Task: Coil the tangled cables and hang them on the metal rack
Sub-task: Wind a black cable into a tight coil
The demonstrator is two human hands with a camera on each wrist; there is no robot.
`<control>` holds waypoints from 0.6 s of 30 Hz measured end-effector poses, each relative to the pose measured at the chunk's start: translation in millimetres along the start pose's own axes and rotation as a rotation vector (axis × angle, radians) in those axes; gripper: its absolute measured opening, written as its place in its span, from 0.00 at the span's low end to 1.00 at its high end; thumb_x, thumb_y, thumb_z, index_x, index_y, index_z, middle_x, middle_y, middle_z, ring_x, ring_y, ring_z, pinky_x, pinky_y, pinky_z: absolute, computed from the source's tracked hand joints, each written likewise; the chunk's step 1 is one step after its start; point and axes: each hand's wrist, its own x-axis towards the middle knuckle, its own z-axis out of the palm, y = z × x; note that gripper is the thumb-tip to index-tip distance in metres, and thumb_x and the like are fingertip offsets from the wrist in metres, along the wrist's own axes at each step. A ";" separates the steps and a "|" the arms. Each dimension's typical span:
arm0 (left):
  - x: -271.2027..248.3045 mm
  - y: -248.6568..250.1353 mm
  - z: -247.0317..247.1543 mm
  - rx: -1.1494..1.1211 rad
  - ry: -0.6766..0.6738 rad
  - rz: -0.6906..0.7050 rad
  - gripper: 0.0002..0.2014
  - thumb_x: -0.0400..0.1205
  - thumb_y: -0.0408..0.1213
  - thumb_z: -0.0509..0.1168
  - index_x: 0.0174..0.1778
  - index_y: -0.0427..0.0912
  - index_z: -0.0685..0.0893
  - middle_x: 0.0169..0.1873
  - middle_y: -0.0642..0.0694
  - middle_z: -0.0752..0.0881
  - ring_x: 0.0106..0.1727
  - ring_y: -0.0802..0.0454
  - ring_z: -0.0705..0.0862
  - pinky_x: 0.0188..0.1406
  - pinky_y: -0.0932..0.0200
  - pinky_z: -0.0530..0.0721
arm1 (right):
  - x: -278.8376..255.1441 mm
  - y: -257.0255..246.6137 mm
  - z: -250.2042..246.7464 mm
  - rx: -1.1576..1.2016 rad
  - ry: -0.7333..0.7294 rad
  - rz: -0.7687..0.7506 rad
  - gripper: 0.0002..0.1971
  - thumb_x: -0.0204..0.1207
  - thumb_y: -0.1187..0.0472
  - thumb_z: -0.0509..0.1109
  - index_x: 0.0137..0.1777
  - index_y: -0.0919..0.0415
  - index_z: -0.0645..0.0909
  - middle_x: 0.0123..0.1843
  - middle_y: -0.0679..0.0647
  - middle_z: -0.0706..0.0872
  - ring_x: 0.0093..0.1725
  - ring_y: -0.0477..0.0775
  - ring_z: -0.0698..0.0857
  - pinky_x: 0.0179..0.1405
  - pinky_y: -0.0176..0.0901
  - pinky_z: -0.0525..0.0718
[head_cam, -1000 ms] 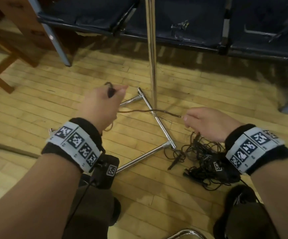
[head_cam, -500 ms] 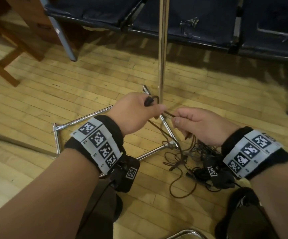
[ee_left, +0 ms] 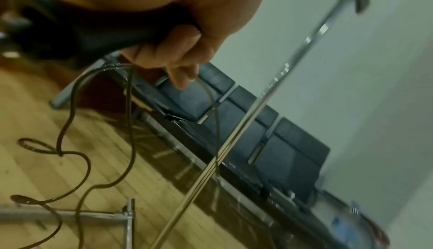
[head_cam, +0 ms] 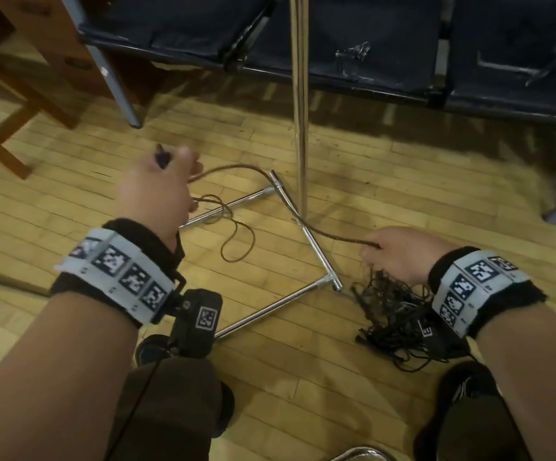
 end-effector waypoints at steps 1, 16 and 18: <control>-5.4 -1.7 3.2 0.128 -0.023 0.052 0.13 0.90 0.59 0.64 0.55 0.57 0.89 0.41 0.51 0.90 0.34 0.55 0.83 0.34 0.55 0.82 | -2.8 -6.5 -3.0 0.034 0.029 -0.041 0.15 0.90 0.50 0.60 0.55 0.56 0.85 0.40 0.50 0.86 0.38 0.51 0.84 0.36 0.46 0.79; -35.9 -7.1 46.2 0.440 -0.787 0.396 0.12 0.85 0.62 0.69 0.45 0.59 0.85 0.30 0.60 0.86 0.23 0.68 0.77 0.28 0.64 0.75 | -23.7 -48.0 -5.5 0.529 0.002 -0.412 0.17 0.86 0.50 0.62 0.42 0.58 0.85 0.30 0.52 0.72 0.29 0.51 0.70 0.32 0.51 0.67; -35.7 -4.9 46.6 0.435 -0.771 0.417 0.16 0.87 0.61 0.67 0.42 0.54 0.84 0.25 0.58 0.80 0.22 0.65 0.73 0.25 0.64 0.74 | -23.1 -48.1 -4.3 0.520 0.006 -0.423 0.18 0.85 0.46 0.62 0.43 0.58 0.85 0.31 0.51 0.73 0.29 0.50 0.71 0.33 0.51 0.69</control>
